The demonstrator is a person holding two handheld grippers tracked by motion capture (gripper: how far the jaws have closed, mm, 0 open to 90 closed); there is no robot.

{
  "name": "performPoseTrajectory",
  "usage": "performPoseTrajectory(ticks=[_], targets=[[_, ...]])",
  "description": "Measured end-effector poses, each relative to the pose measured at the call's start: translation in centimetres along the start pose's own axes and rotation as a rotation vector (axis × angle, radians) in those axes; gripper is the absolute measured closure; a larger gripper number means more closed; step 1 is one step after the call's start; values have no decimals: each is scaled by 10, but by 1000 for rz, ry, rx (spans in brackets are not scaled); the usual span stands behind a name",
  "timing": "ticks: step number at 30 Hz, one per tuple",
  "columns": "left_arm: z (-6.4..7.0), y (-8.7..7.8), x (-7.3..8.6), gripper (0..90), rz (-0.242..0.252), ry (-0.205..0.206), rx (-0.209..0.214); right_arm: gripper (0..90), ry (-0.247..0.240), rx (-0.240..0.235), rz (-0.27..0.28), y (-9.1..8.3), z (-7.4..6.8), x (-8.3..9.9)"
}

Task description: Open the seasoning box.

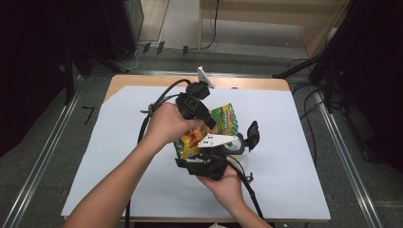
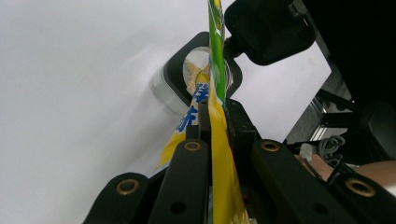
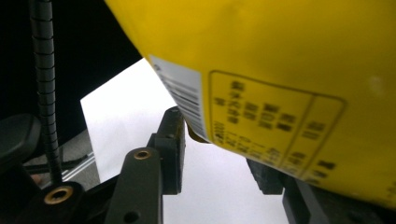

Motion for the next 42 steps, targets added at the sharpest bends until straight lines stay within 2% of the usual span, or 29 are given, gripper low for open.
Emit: performPoseTrajectory(ticks=[6,16,22,42], targets=[[0,2,-1,883,-4,-1,-5,637,-15,21,-10,2,1,1],[4,1,-5,879,-15,3,-28,634,-22,41,17,2,2,-3],[1,-1,-3,877,4,3,-14,635,-45,48,11,3,2,-2],[-1,0,-3,875,2,8,-2,639,-43,41,6,3,2,-2]])
Point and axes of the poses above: each handheld gripper's, and its own axes: y roughly forward along the jaws, x roughly out of its underside, z roughly to its right, the point moved 8 cm from there along y, roughly forward along the jaws, and after that the axes turned 14 degrees about x, right-handed, at the moved point
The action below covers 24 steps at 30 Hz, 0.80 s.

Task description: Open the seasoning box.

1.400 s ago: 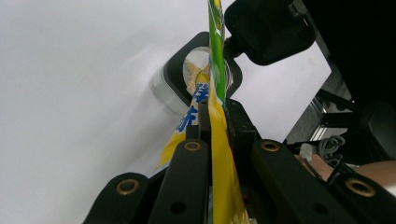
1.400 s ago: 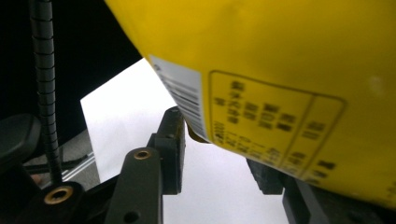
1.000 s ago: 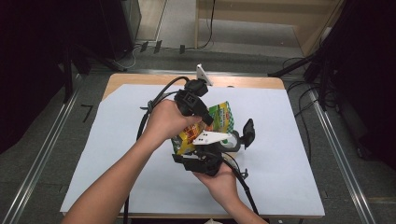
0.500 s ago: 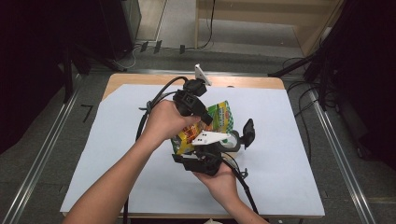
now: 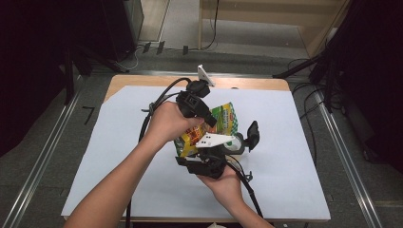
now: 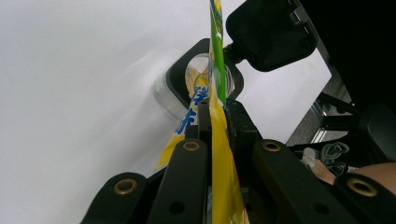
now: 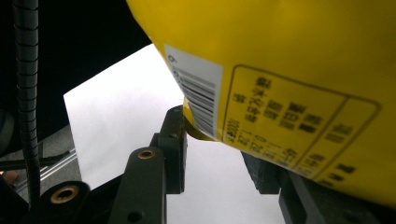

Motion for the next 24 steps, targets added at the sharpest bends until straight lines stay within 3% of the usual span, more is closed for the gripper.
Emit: performPoseTrajectory(ticks=[24], targets=[[0,0,0,875,4,7,-5,638,0,0,1,0,0,0]])
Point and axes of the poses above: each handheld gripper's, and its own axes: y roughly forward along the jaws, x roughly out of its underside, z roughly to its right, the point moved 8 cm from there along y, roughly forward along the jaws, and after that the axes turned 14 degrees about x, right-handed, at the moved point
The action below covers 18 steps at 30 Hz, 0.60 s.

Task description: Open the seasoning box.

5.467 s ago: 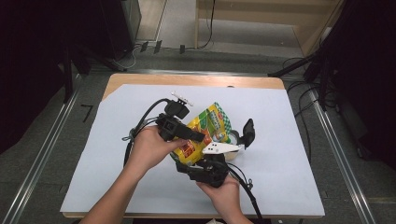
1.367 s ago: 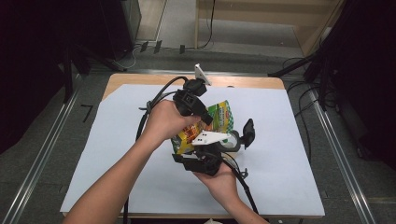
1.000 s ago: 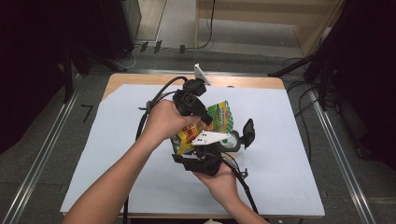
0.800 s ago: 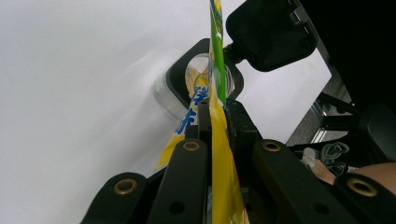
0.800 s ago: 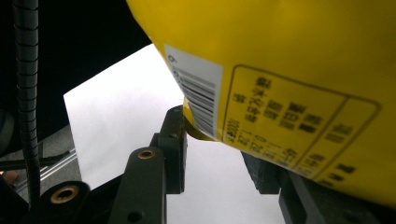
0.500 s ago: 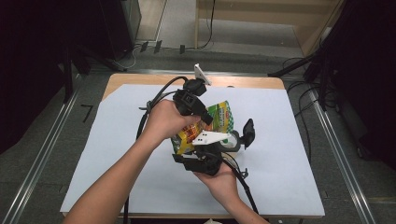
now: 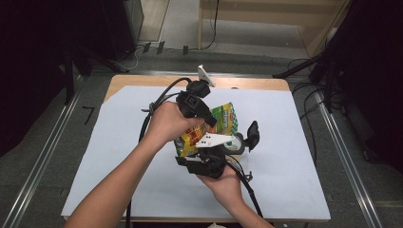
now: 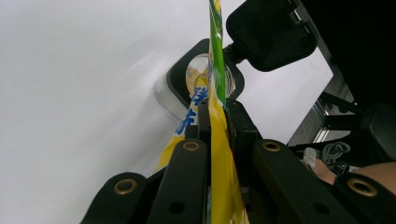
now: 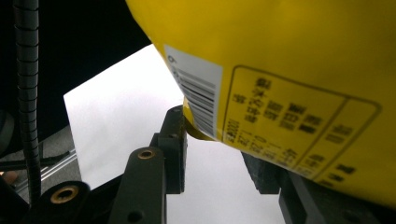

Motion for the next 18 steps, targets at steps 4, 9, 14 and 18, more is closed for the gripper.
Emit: performPoseTrajectory(ticks=[4,9,14,18], targets=[[0,0,0,875,1,1,1,639,0,0,1,0,0,0],[0,0,0,875,-2,2,0,639,-1,1,0,0,0,0],[0,0,0,875,-3,2,-2,639,0,0,1,0,0,0],[1,0,0,875,-3,3,-3,638,1,0,1,0,0,0]])
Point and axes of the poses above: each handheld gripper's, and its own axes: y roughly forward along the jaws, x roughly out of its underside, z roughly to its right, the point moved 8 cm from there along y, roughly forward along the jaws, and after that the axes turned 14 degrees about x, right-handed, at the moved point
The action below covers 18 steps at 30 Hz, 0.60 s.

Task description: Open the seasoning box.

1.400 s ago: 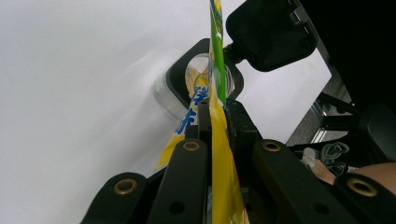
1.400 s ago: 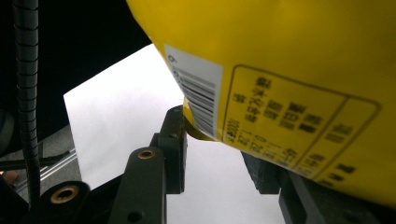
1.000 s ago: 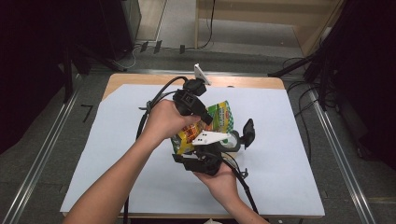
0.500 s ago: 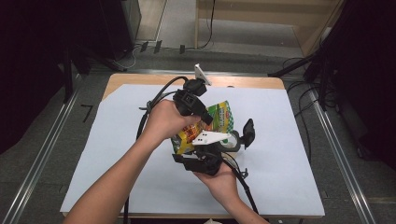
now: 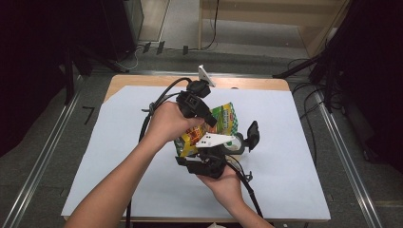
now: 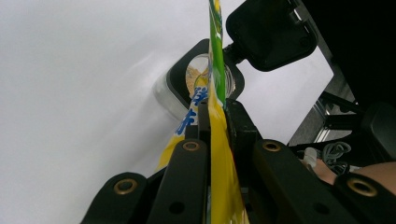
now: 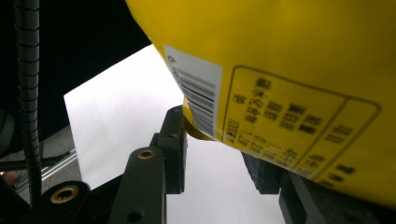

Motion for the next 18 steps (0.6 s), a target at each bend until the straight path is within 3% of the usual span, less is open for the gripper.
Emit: performPoseTrajectory(ticks=[5,11,18], targets=[[1,0,0,875,-2,-1,-3,638,1,0,0,0,0,0],[6,2,0,876,-11,16,-51,630,4,2,5,1,-1,0],[10,4,1,875,-17,26,-77,639,4,8,2,1,-1,1]])
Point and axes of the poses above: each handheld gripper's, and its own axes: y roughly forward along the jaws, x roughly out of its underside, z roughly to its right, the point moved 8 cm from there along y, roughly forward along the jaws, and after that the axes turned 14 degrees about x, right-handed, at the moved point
